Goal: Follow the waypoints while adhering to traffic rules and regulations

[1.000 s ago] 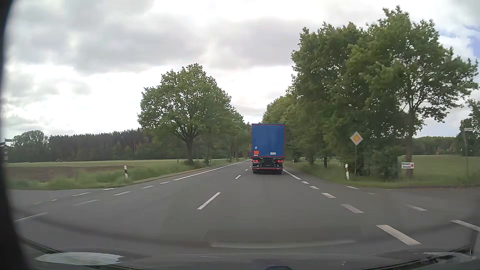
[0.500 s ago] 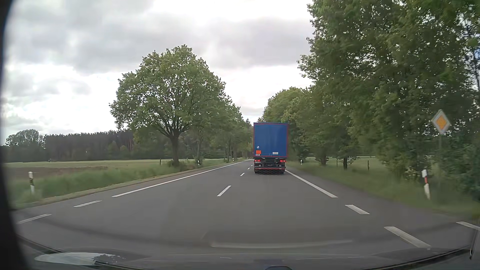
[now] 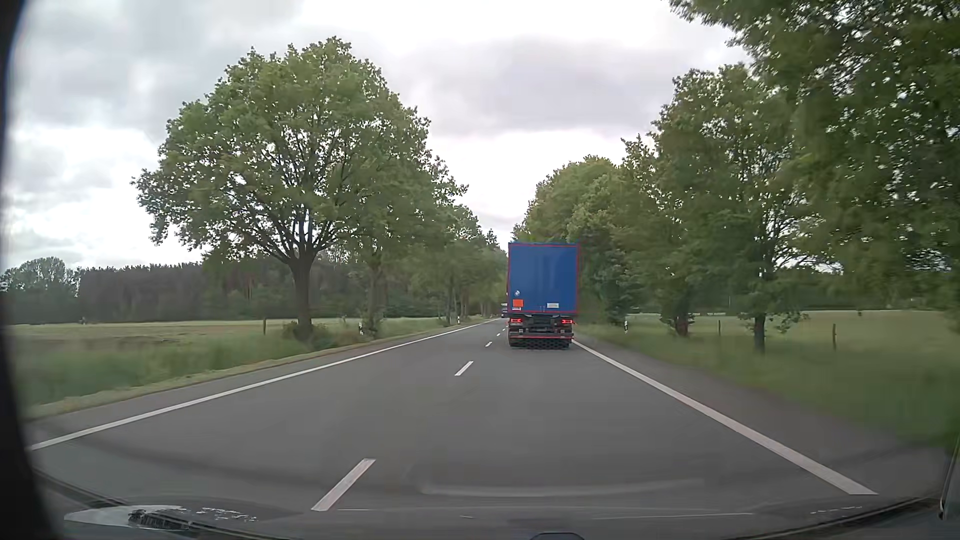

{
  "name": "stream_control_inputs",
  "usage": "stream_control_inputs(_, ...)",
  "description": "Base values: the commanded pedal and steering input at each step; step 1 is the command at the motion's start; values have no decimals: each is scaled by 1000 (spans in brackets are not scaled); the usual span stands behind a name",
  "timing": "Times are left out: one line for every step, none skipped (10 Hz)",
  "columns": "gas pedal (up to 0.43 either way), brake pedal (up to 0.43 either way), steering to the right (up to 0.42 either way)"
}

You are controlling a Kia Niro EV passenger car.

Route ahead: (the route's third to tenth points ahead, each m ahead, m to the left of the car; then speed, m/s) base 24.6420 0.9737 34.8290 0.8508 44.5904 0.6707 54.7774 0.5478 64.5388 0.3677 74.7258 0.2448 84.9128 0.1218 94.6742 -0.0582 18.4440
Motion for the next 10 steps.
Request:
stream_control_inputs(87,0,4)
stream_control_inputs(67,0,4)
stream_control_inputs(39,0,4)
stream_control_inputs(0,0,4)
stream_control_inputs(0,0,4)
stream_control_inputs(0,0,4)
stream_control_inputs(0,0,4)
stream_control_inputs(0,0,3)
stream_control_inputs(0,0,0)
stream_control_inputs(0,0,0)
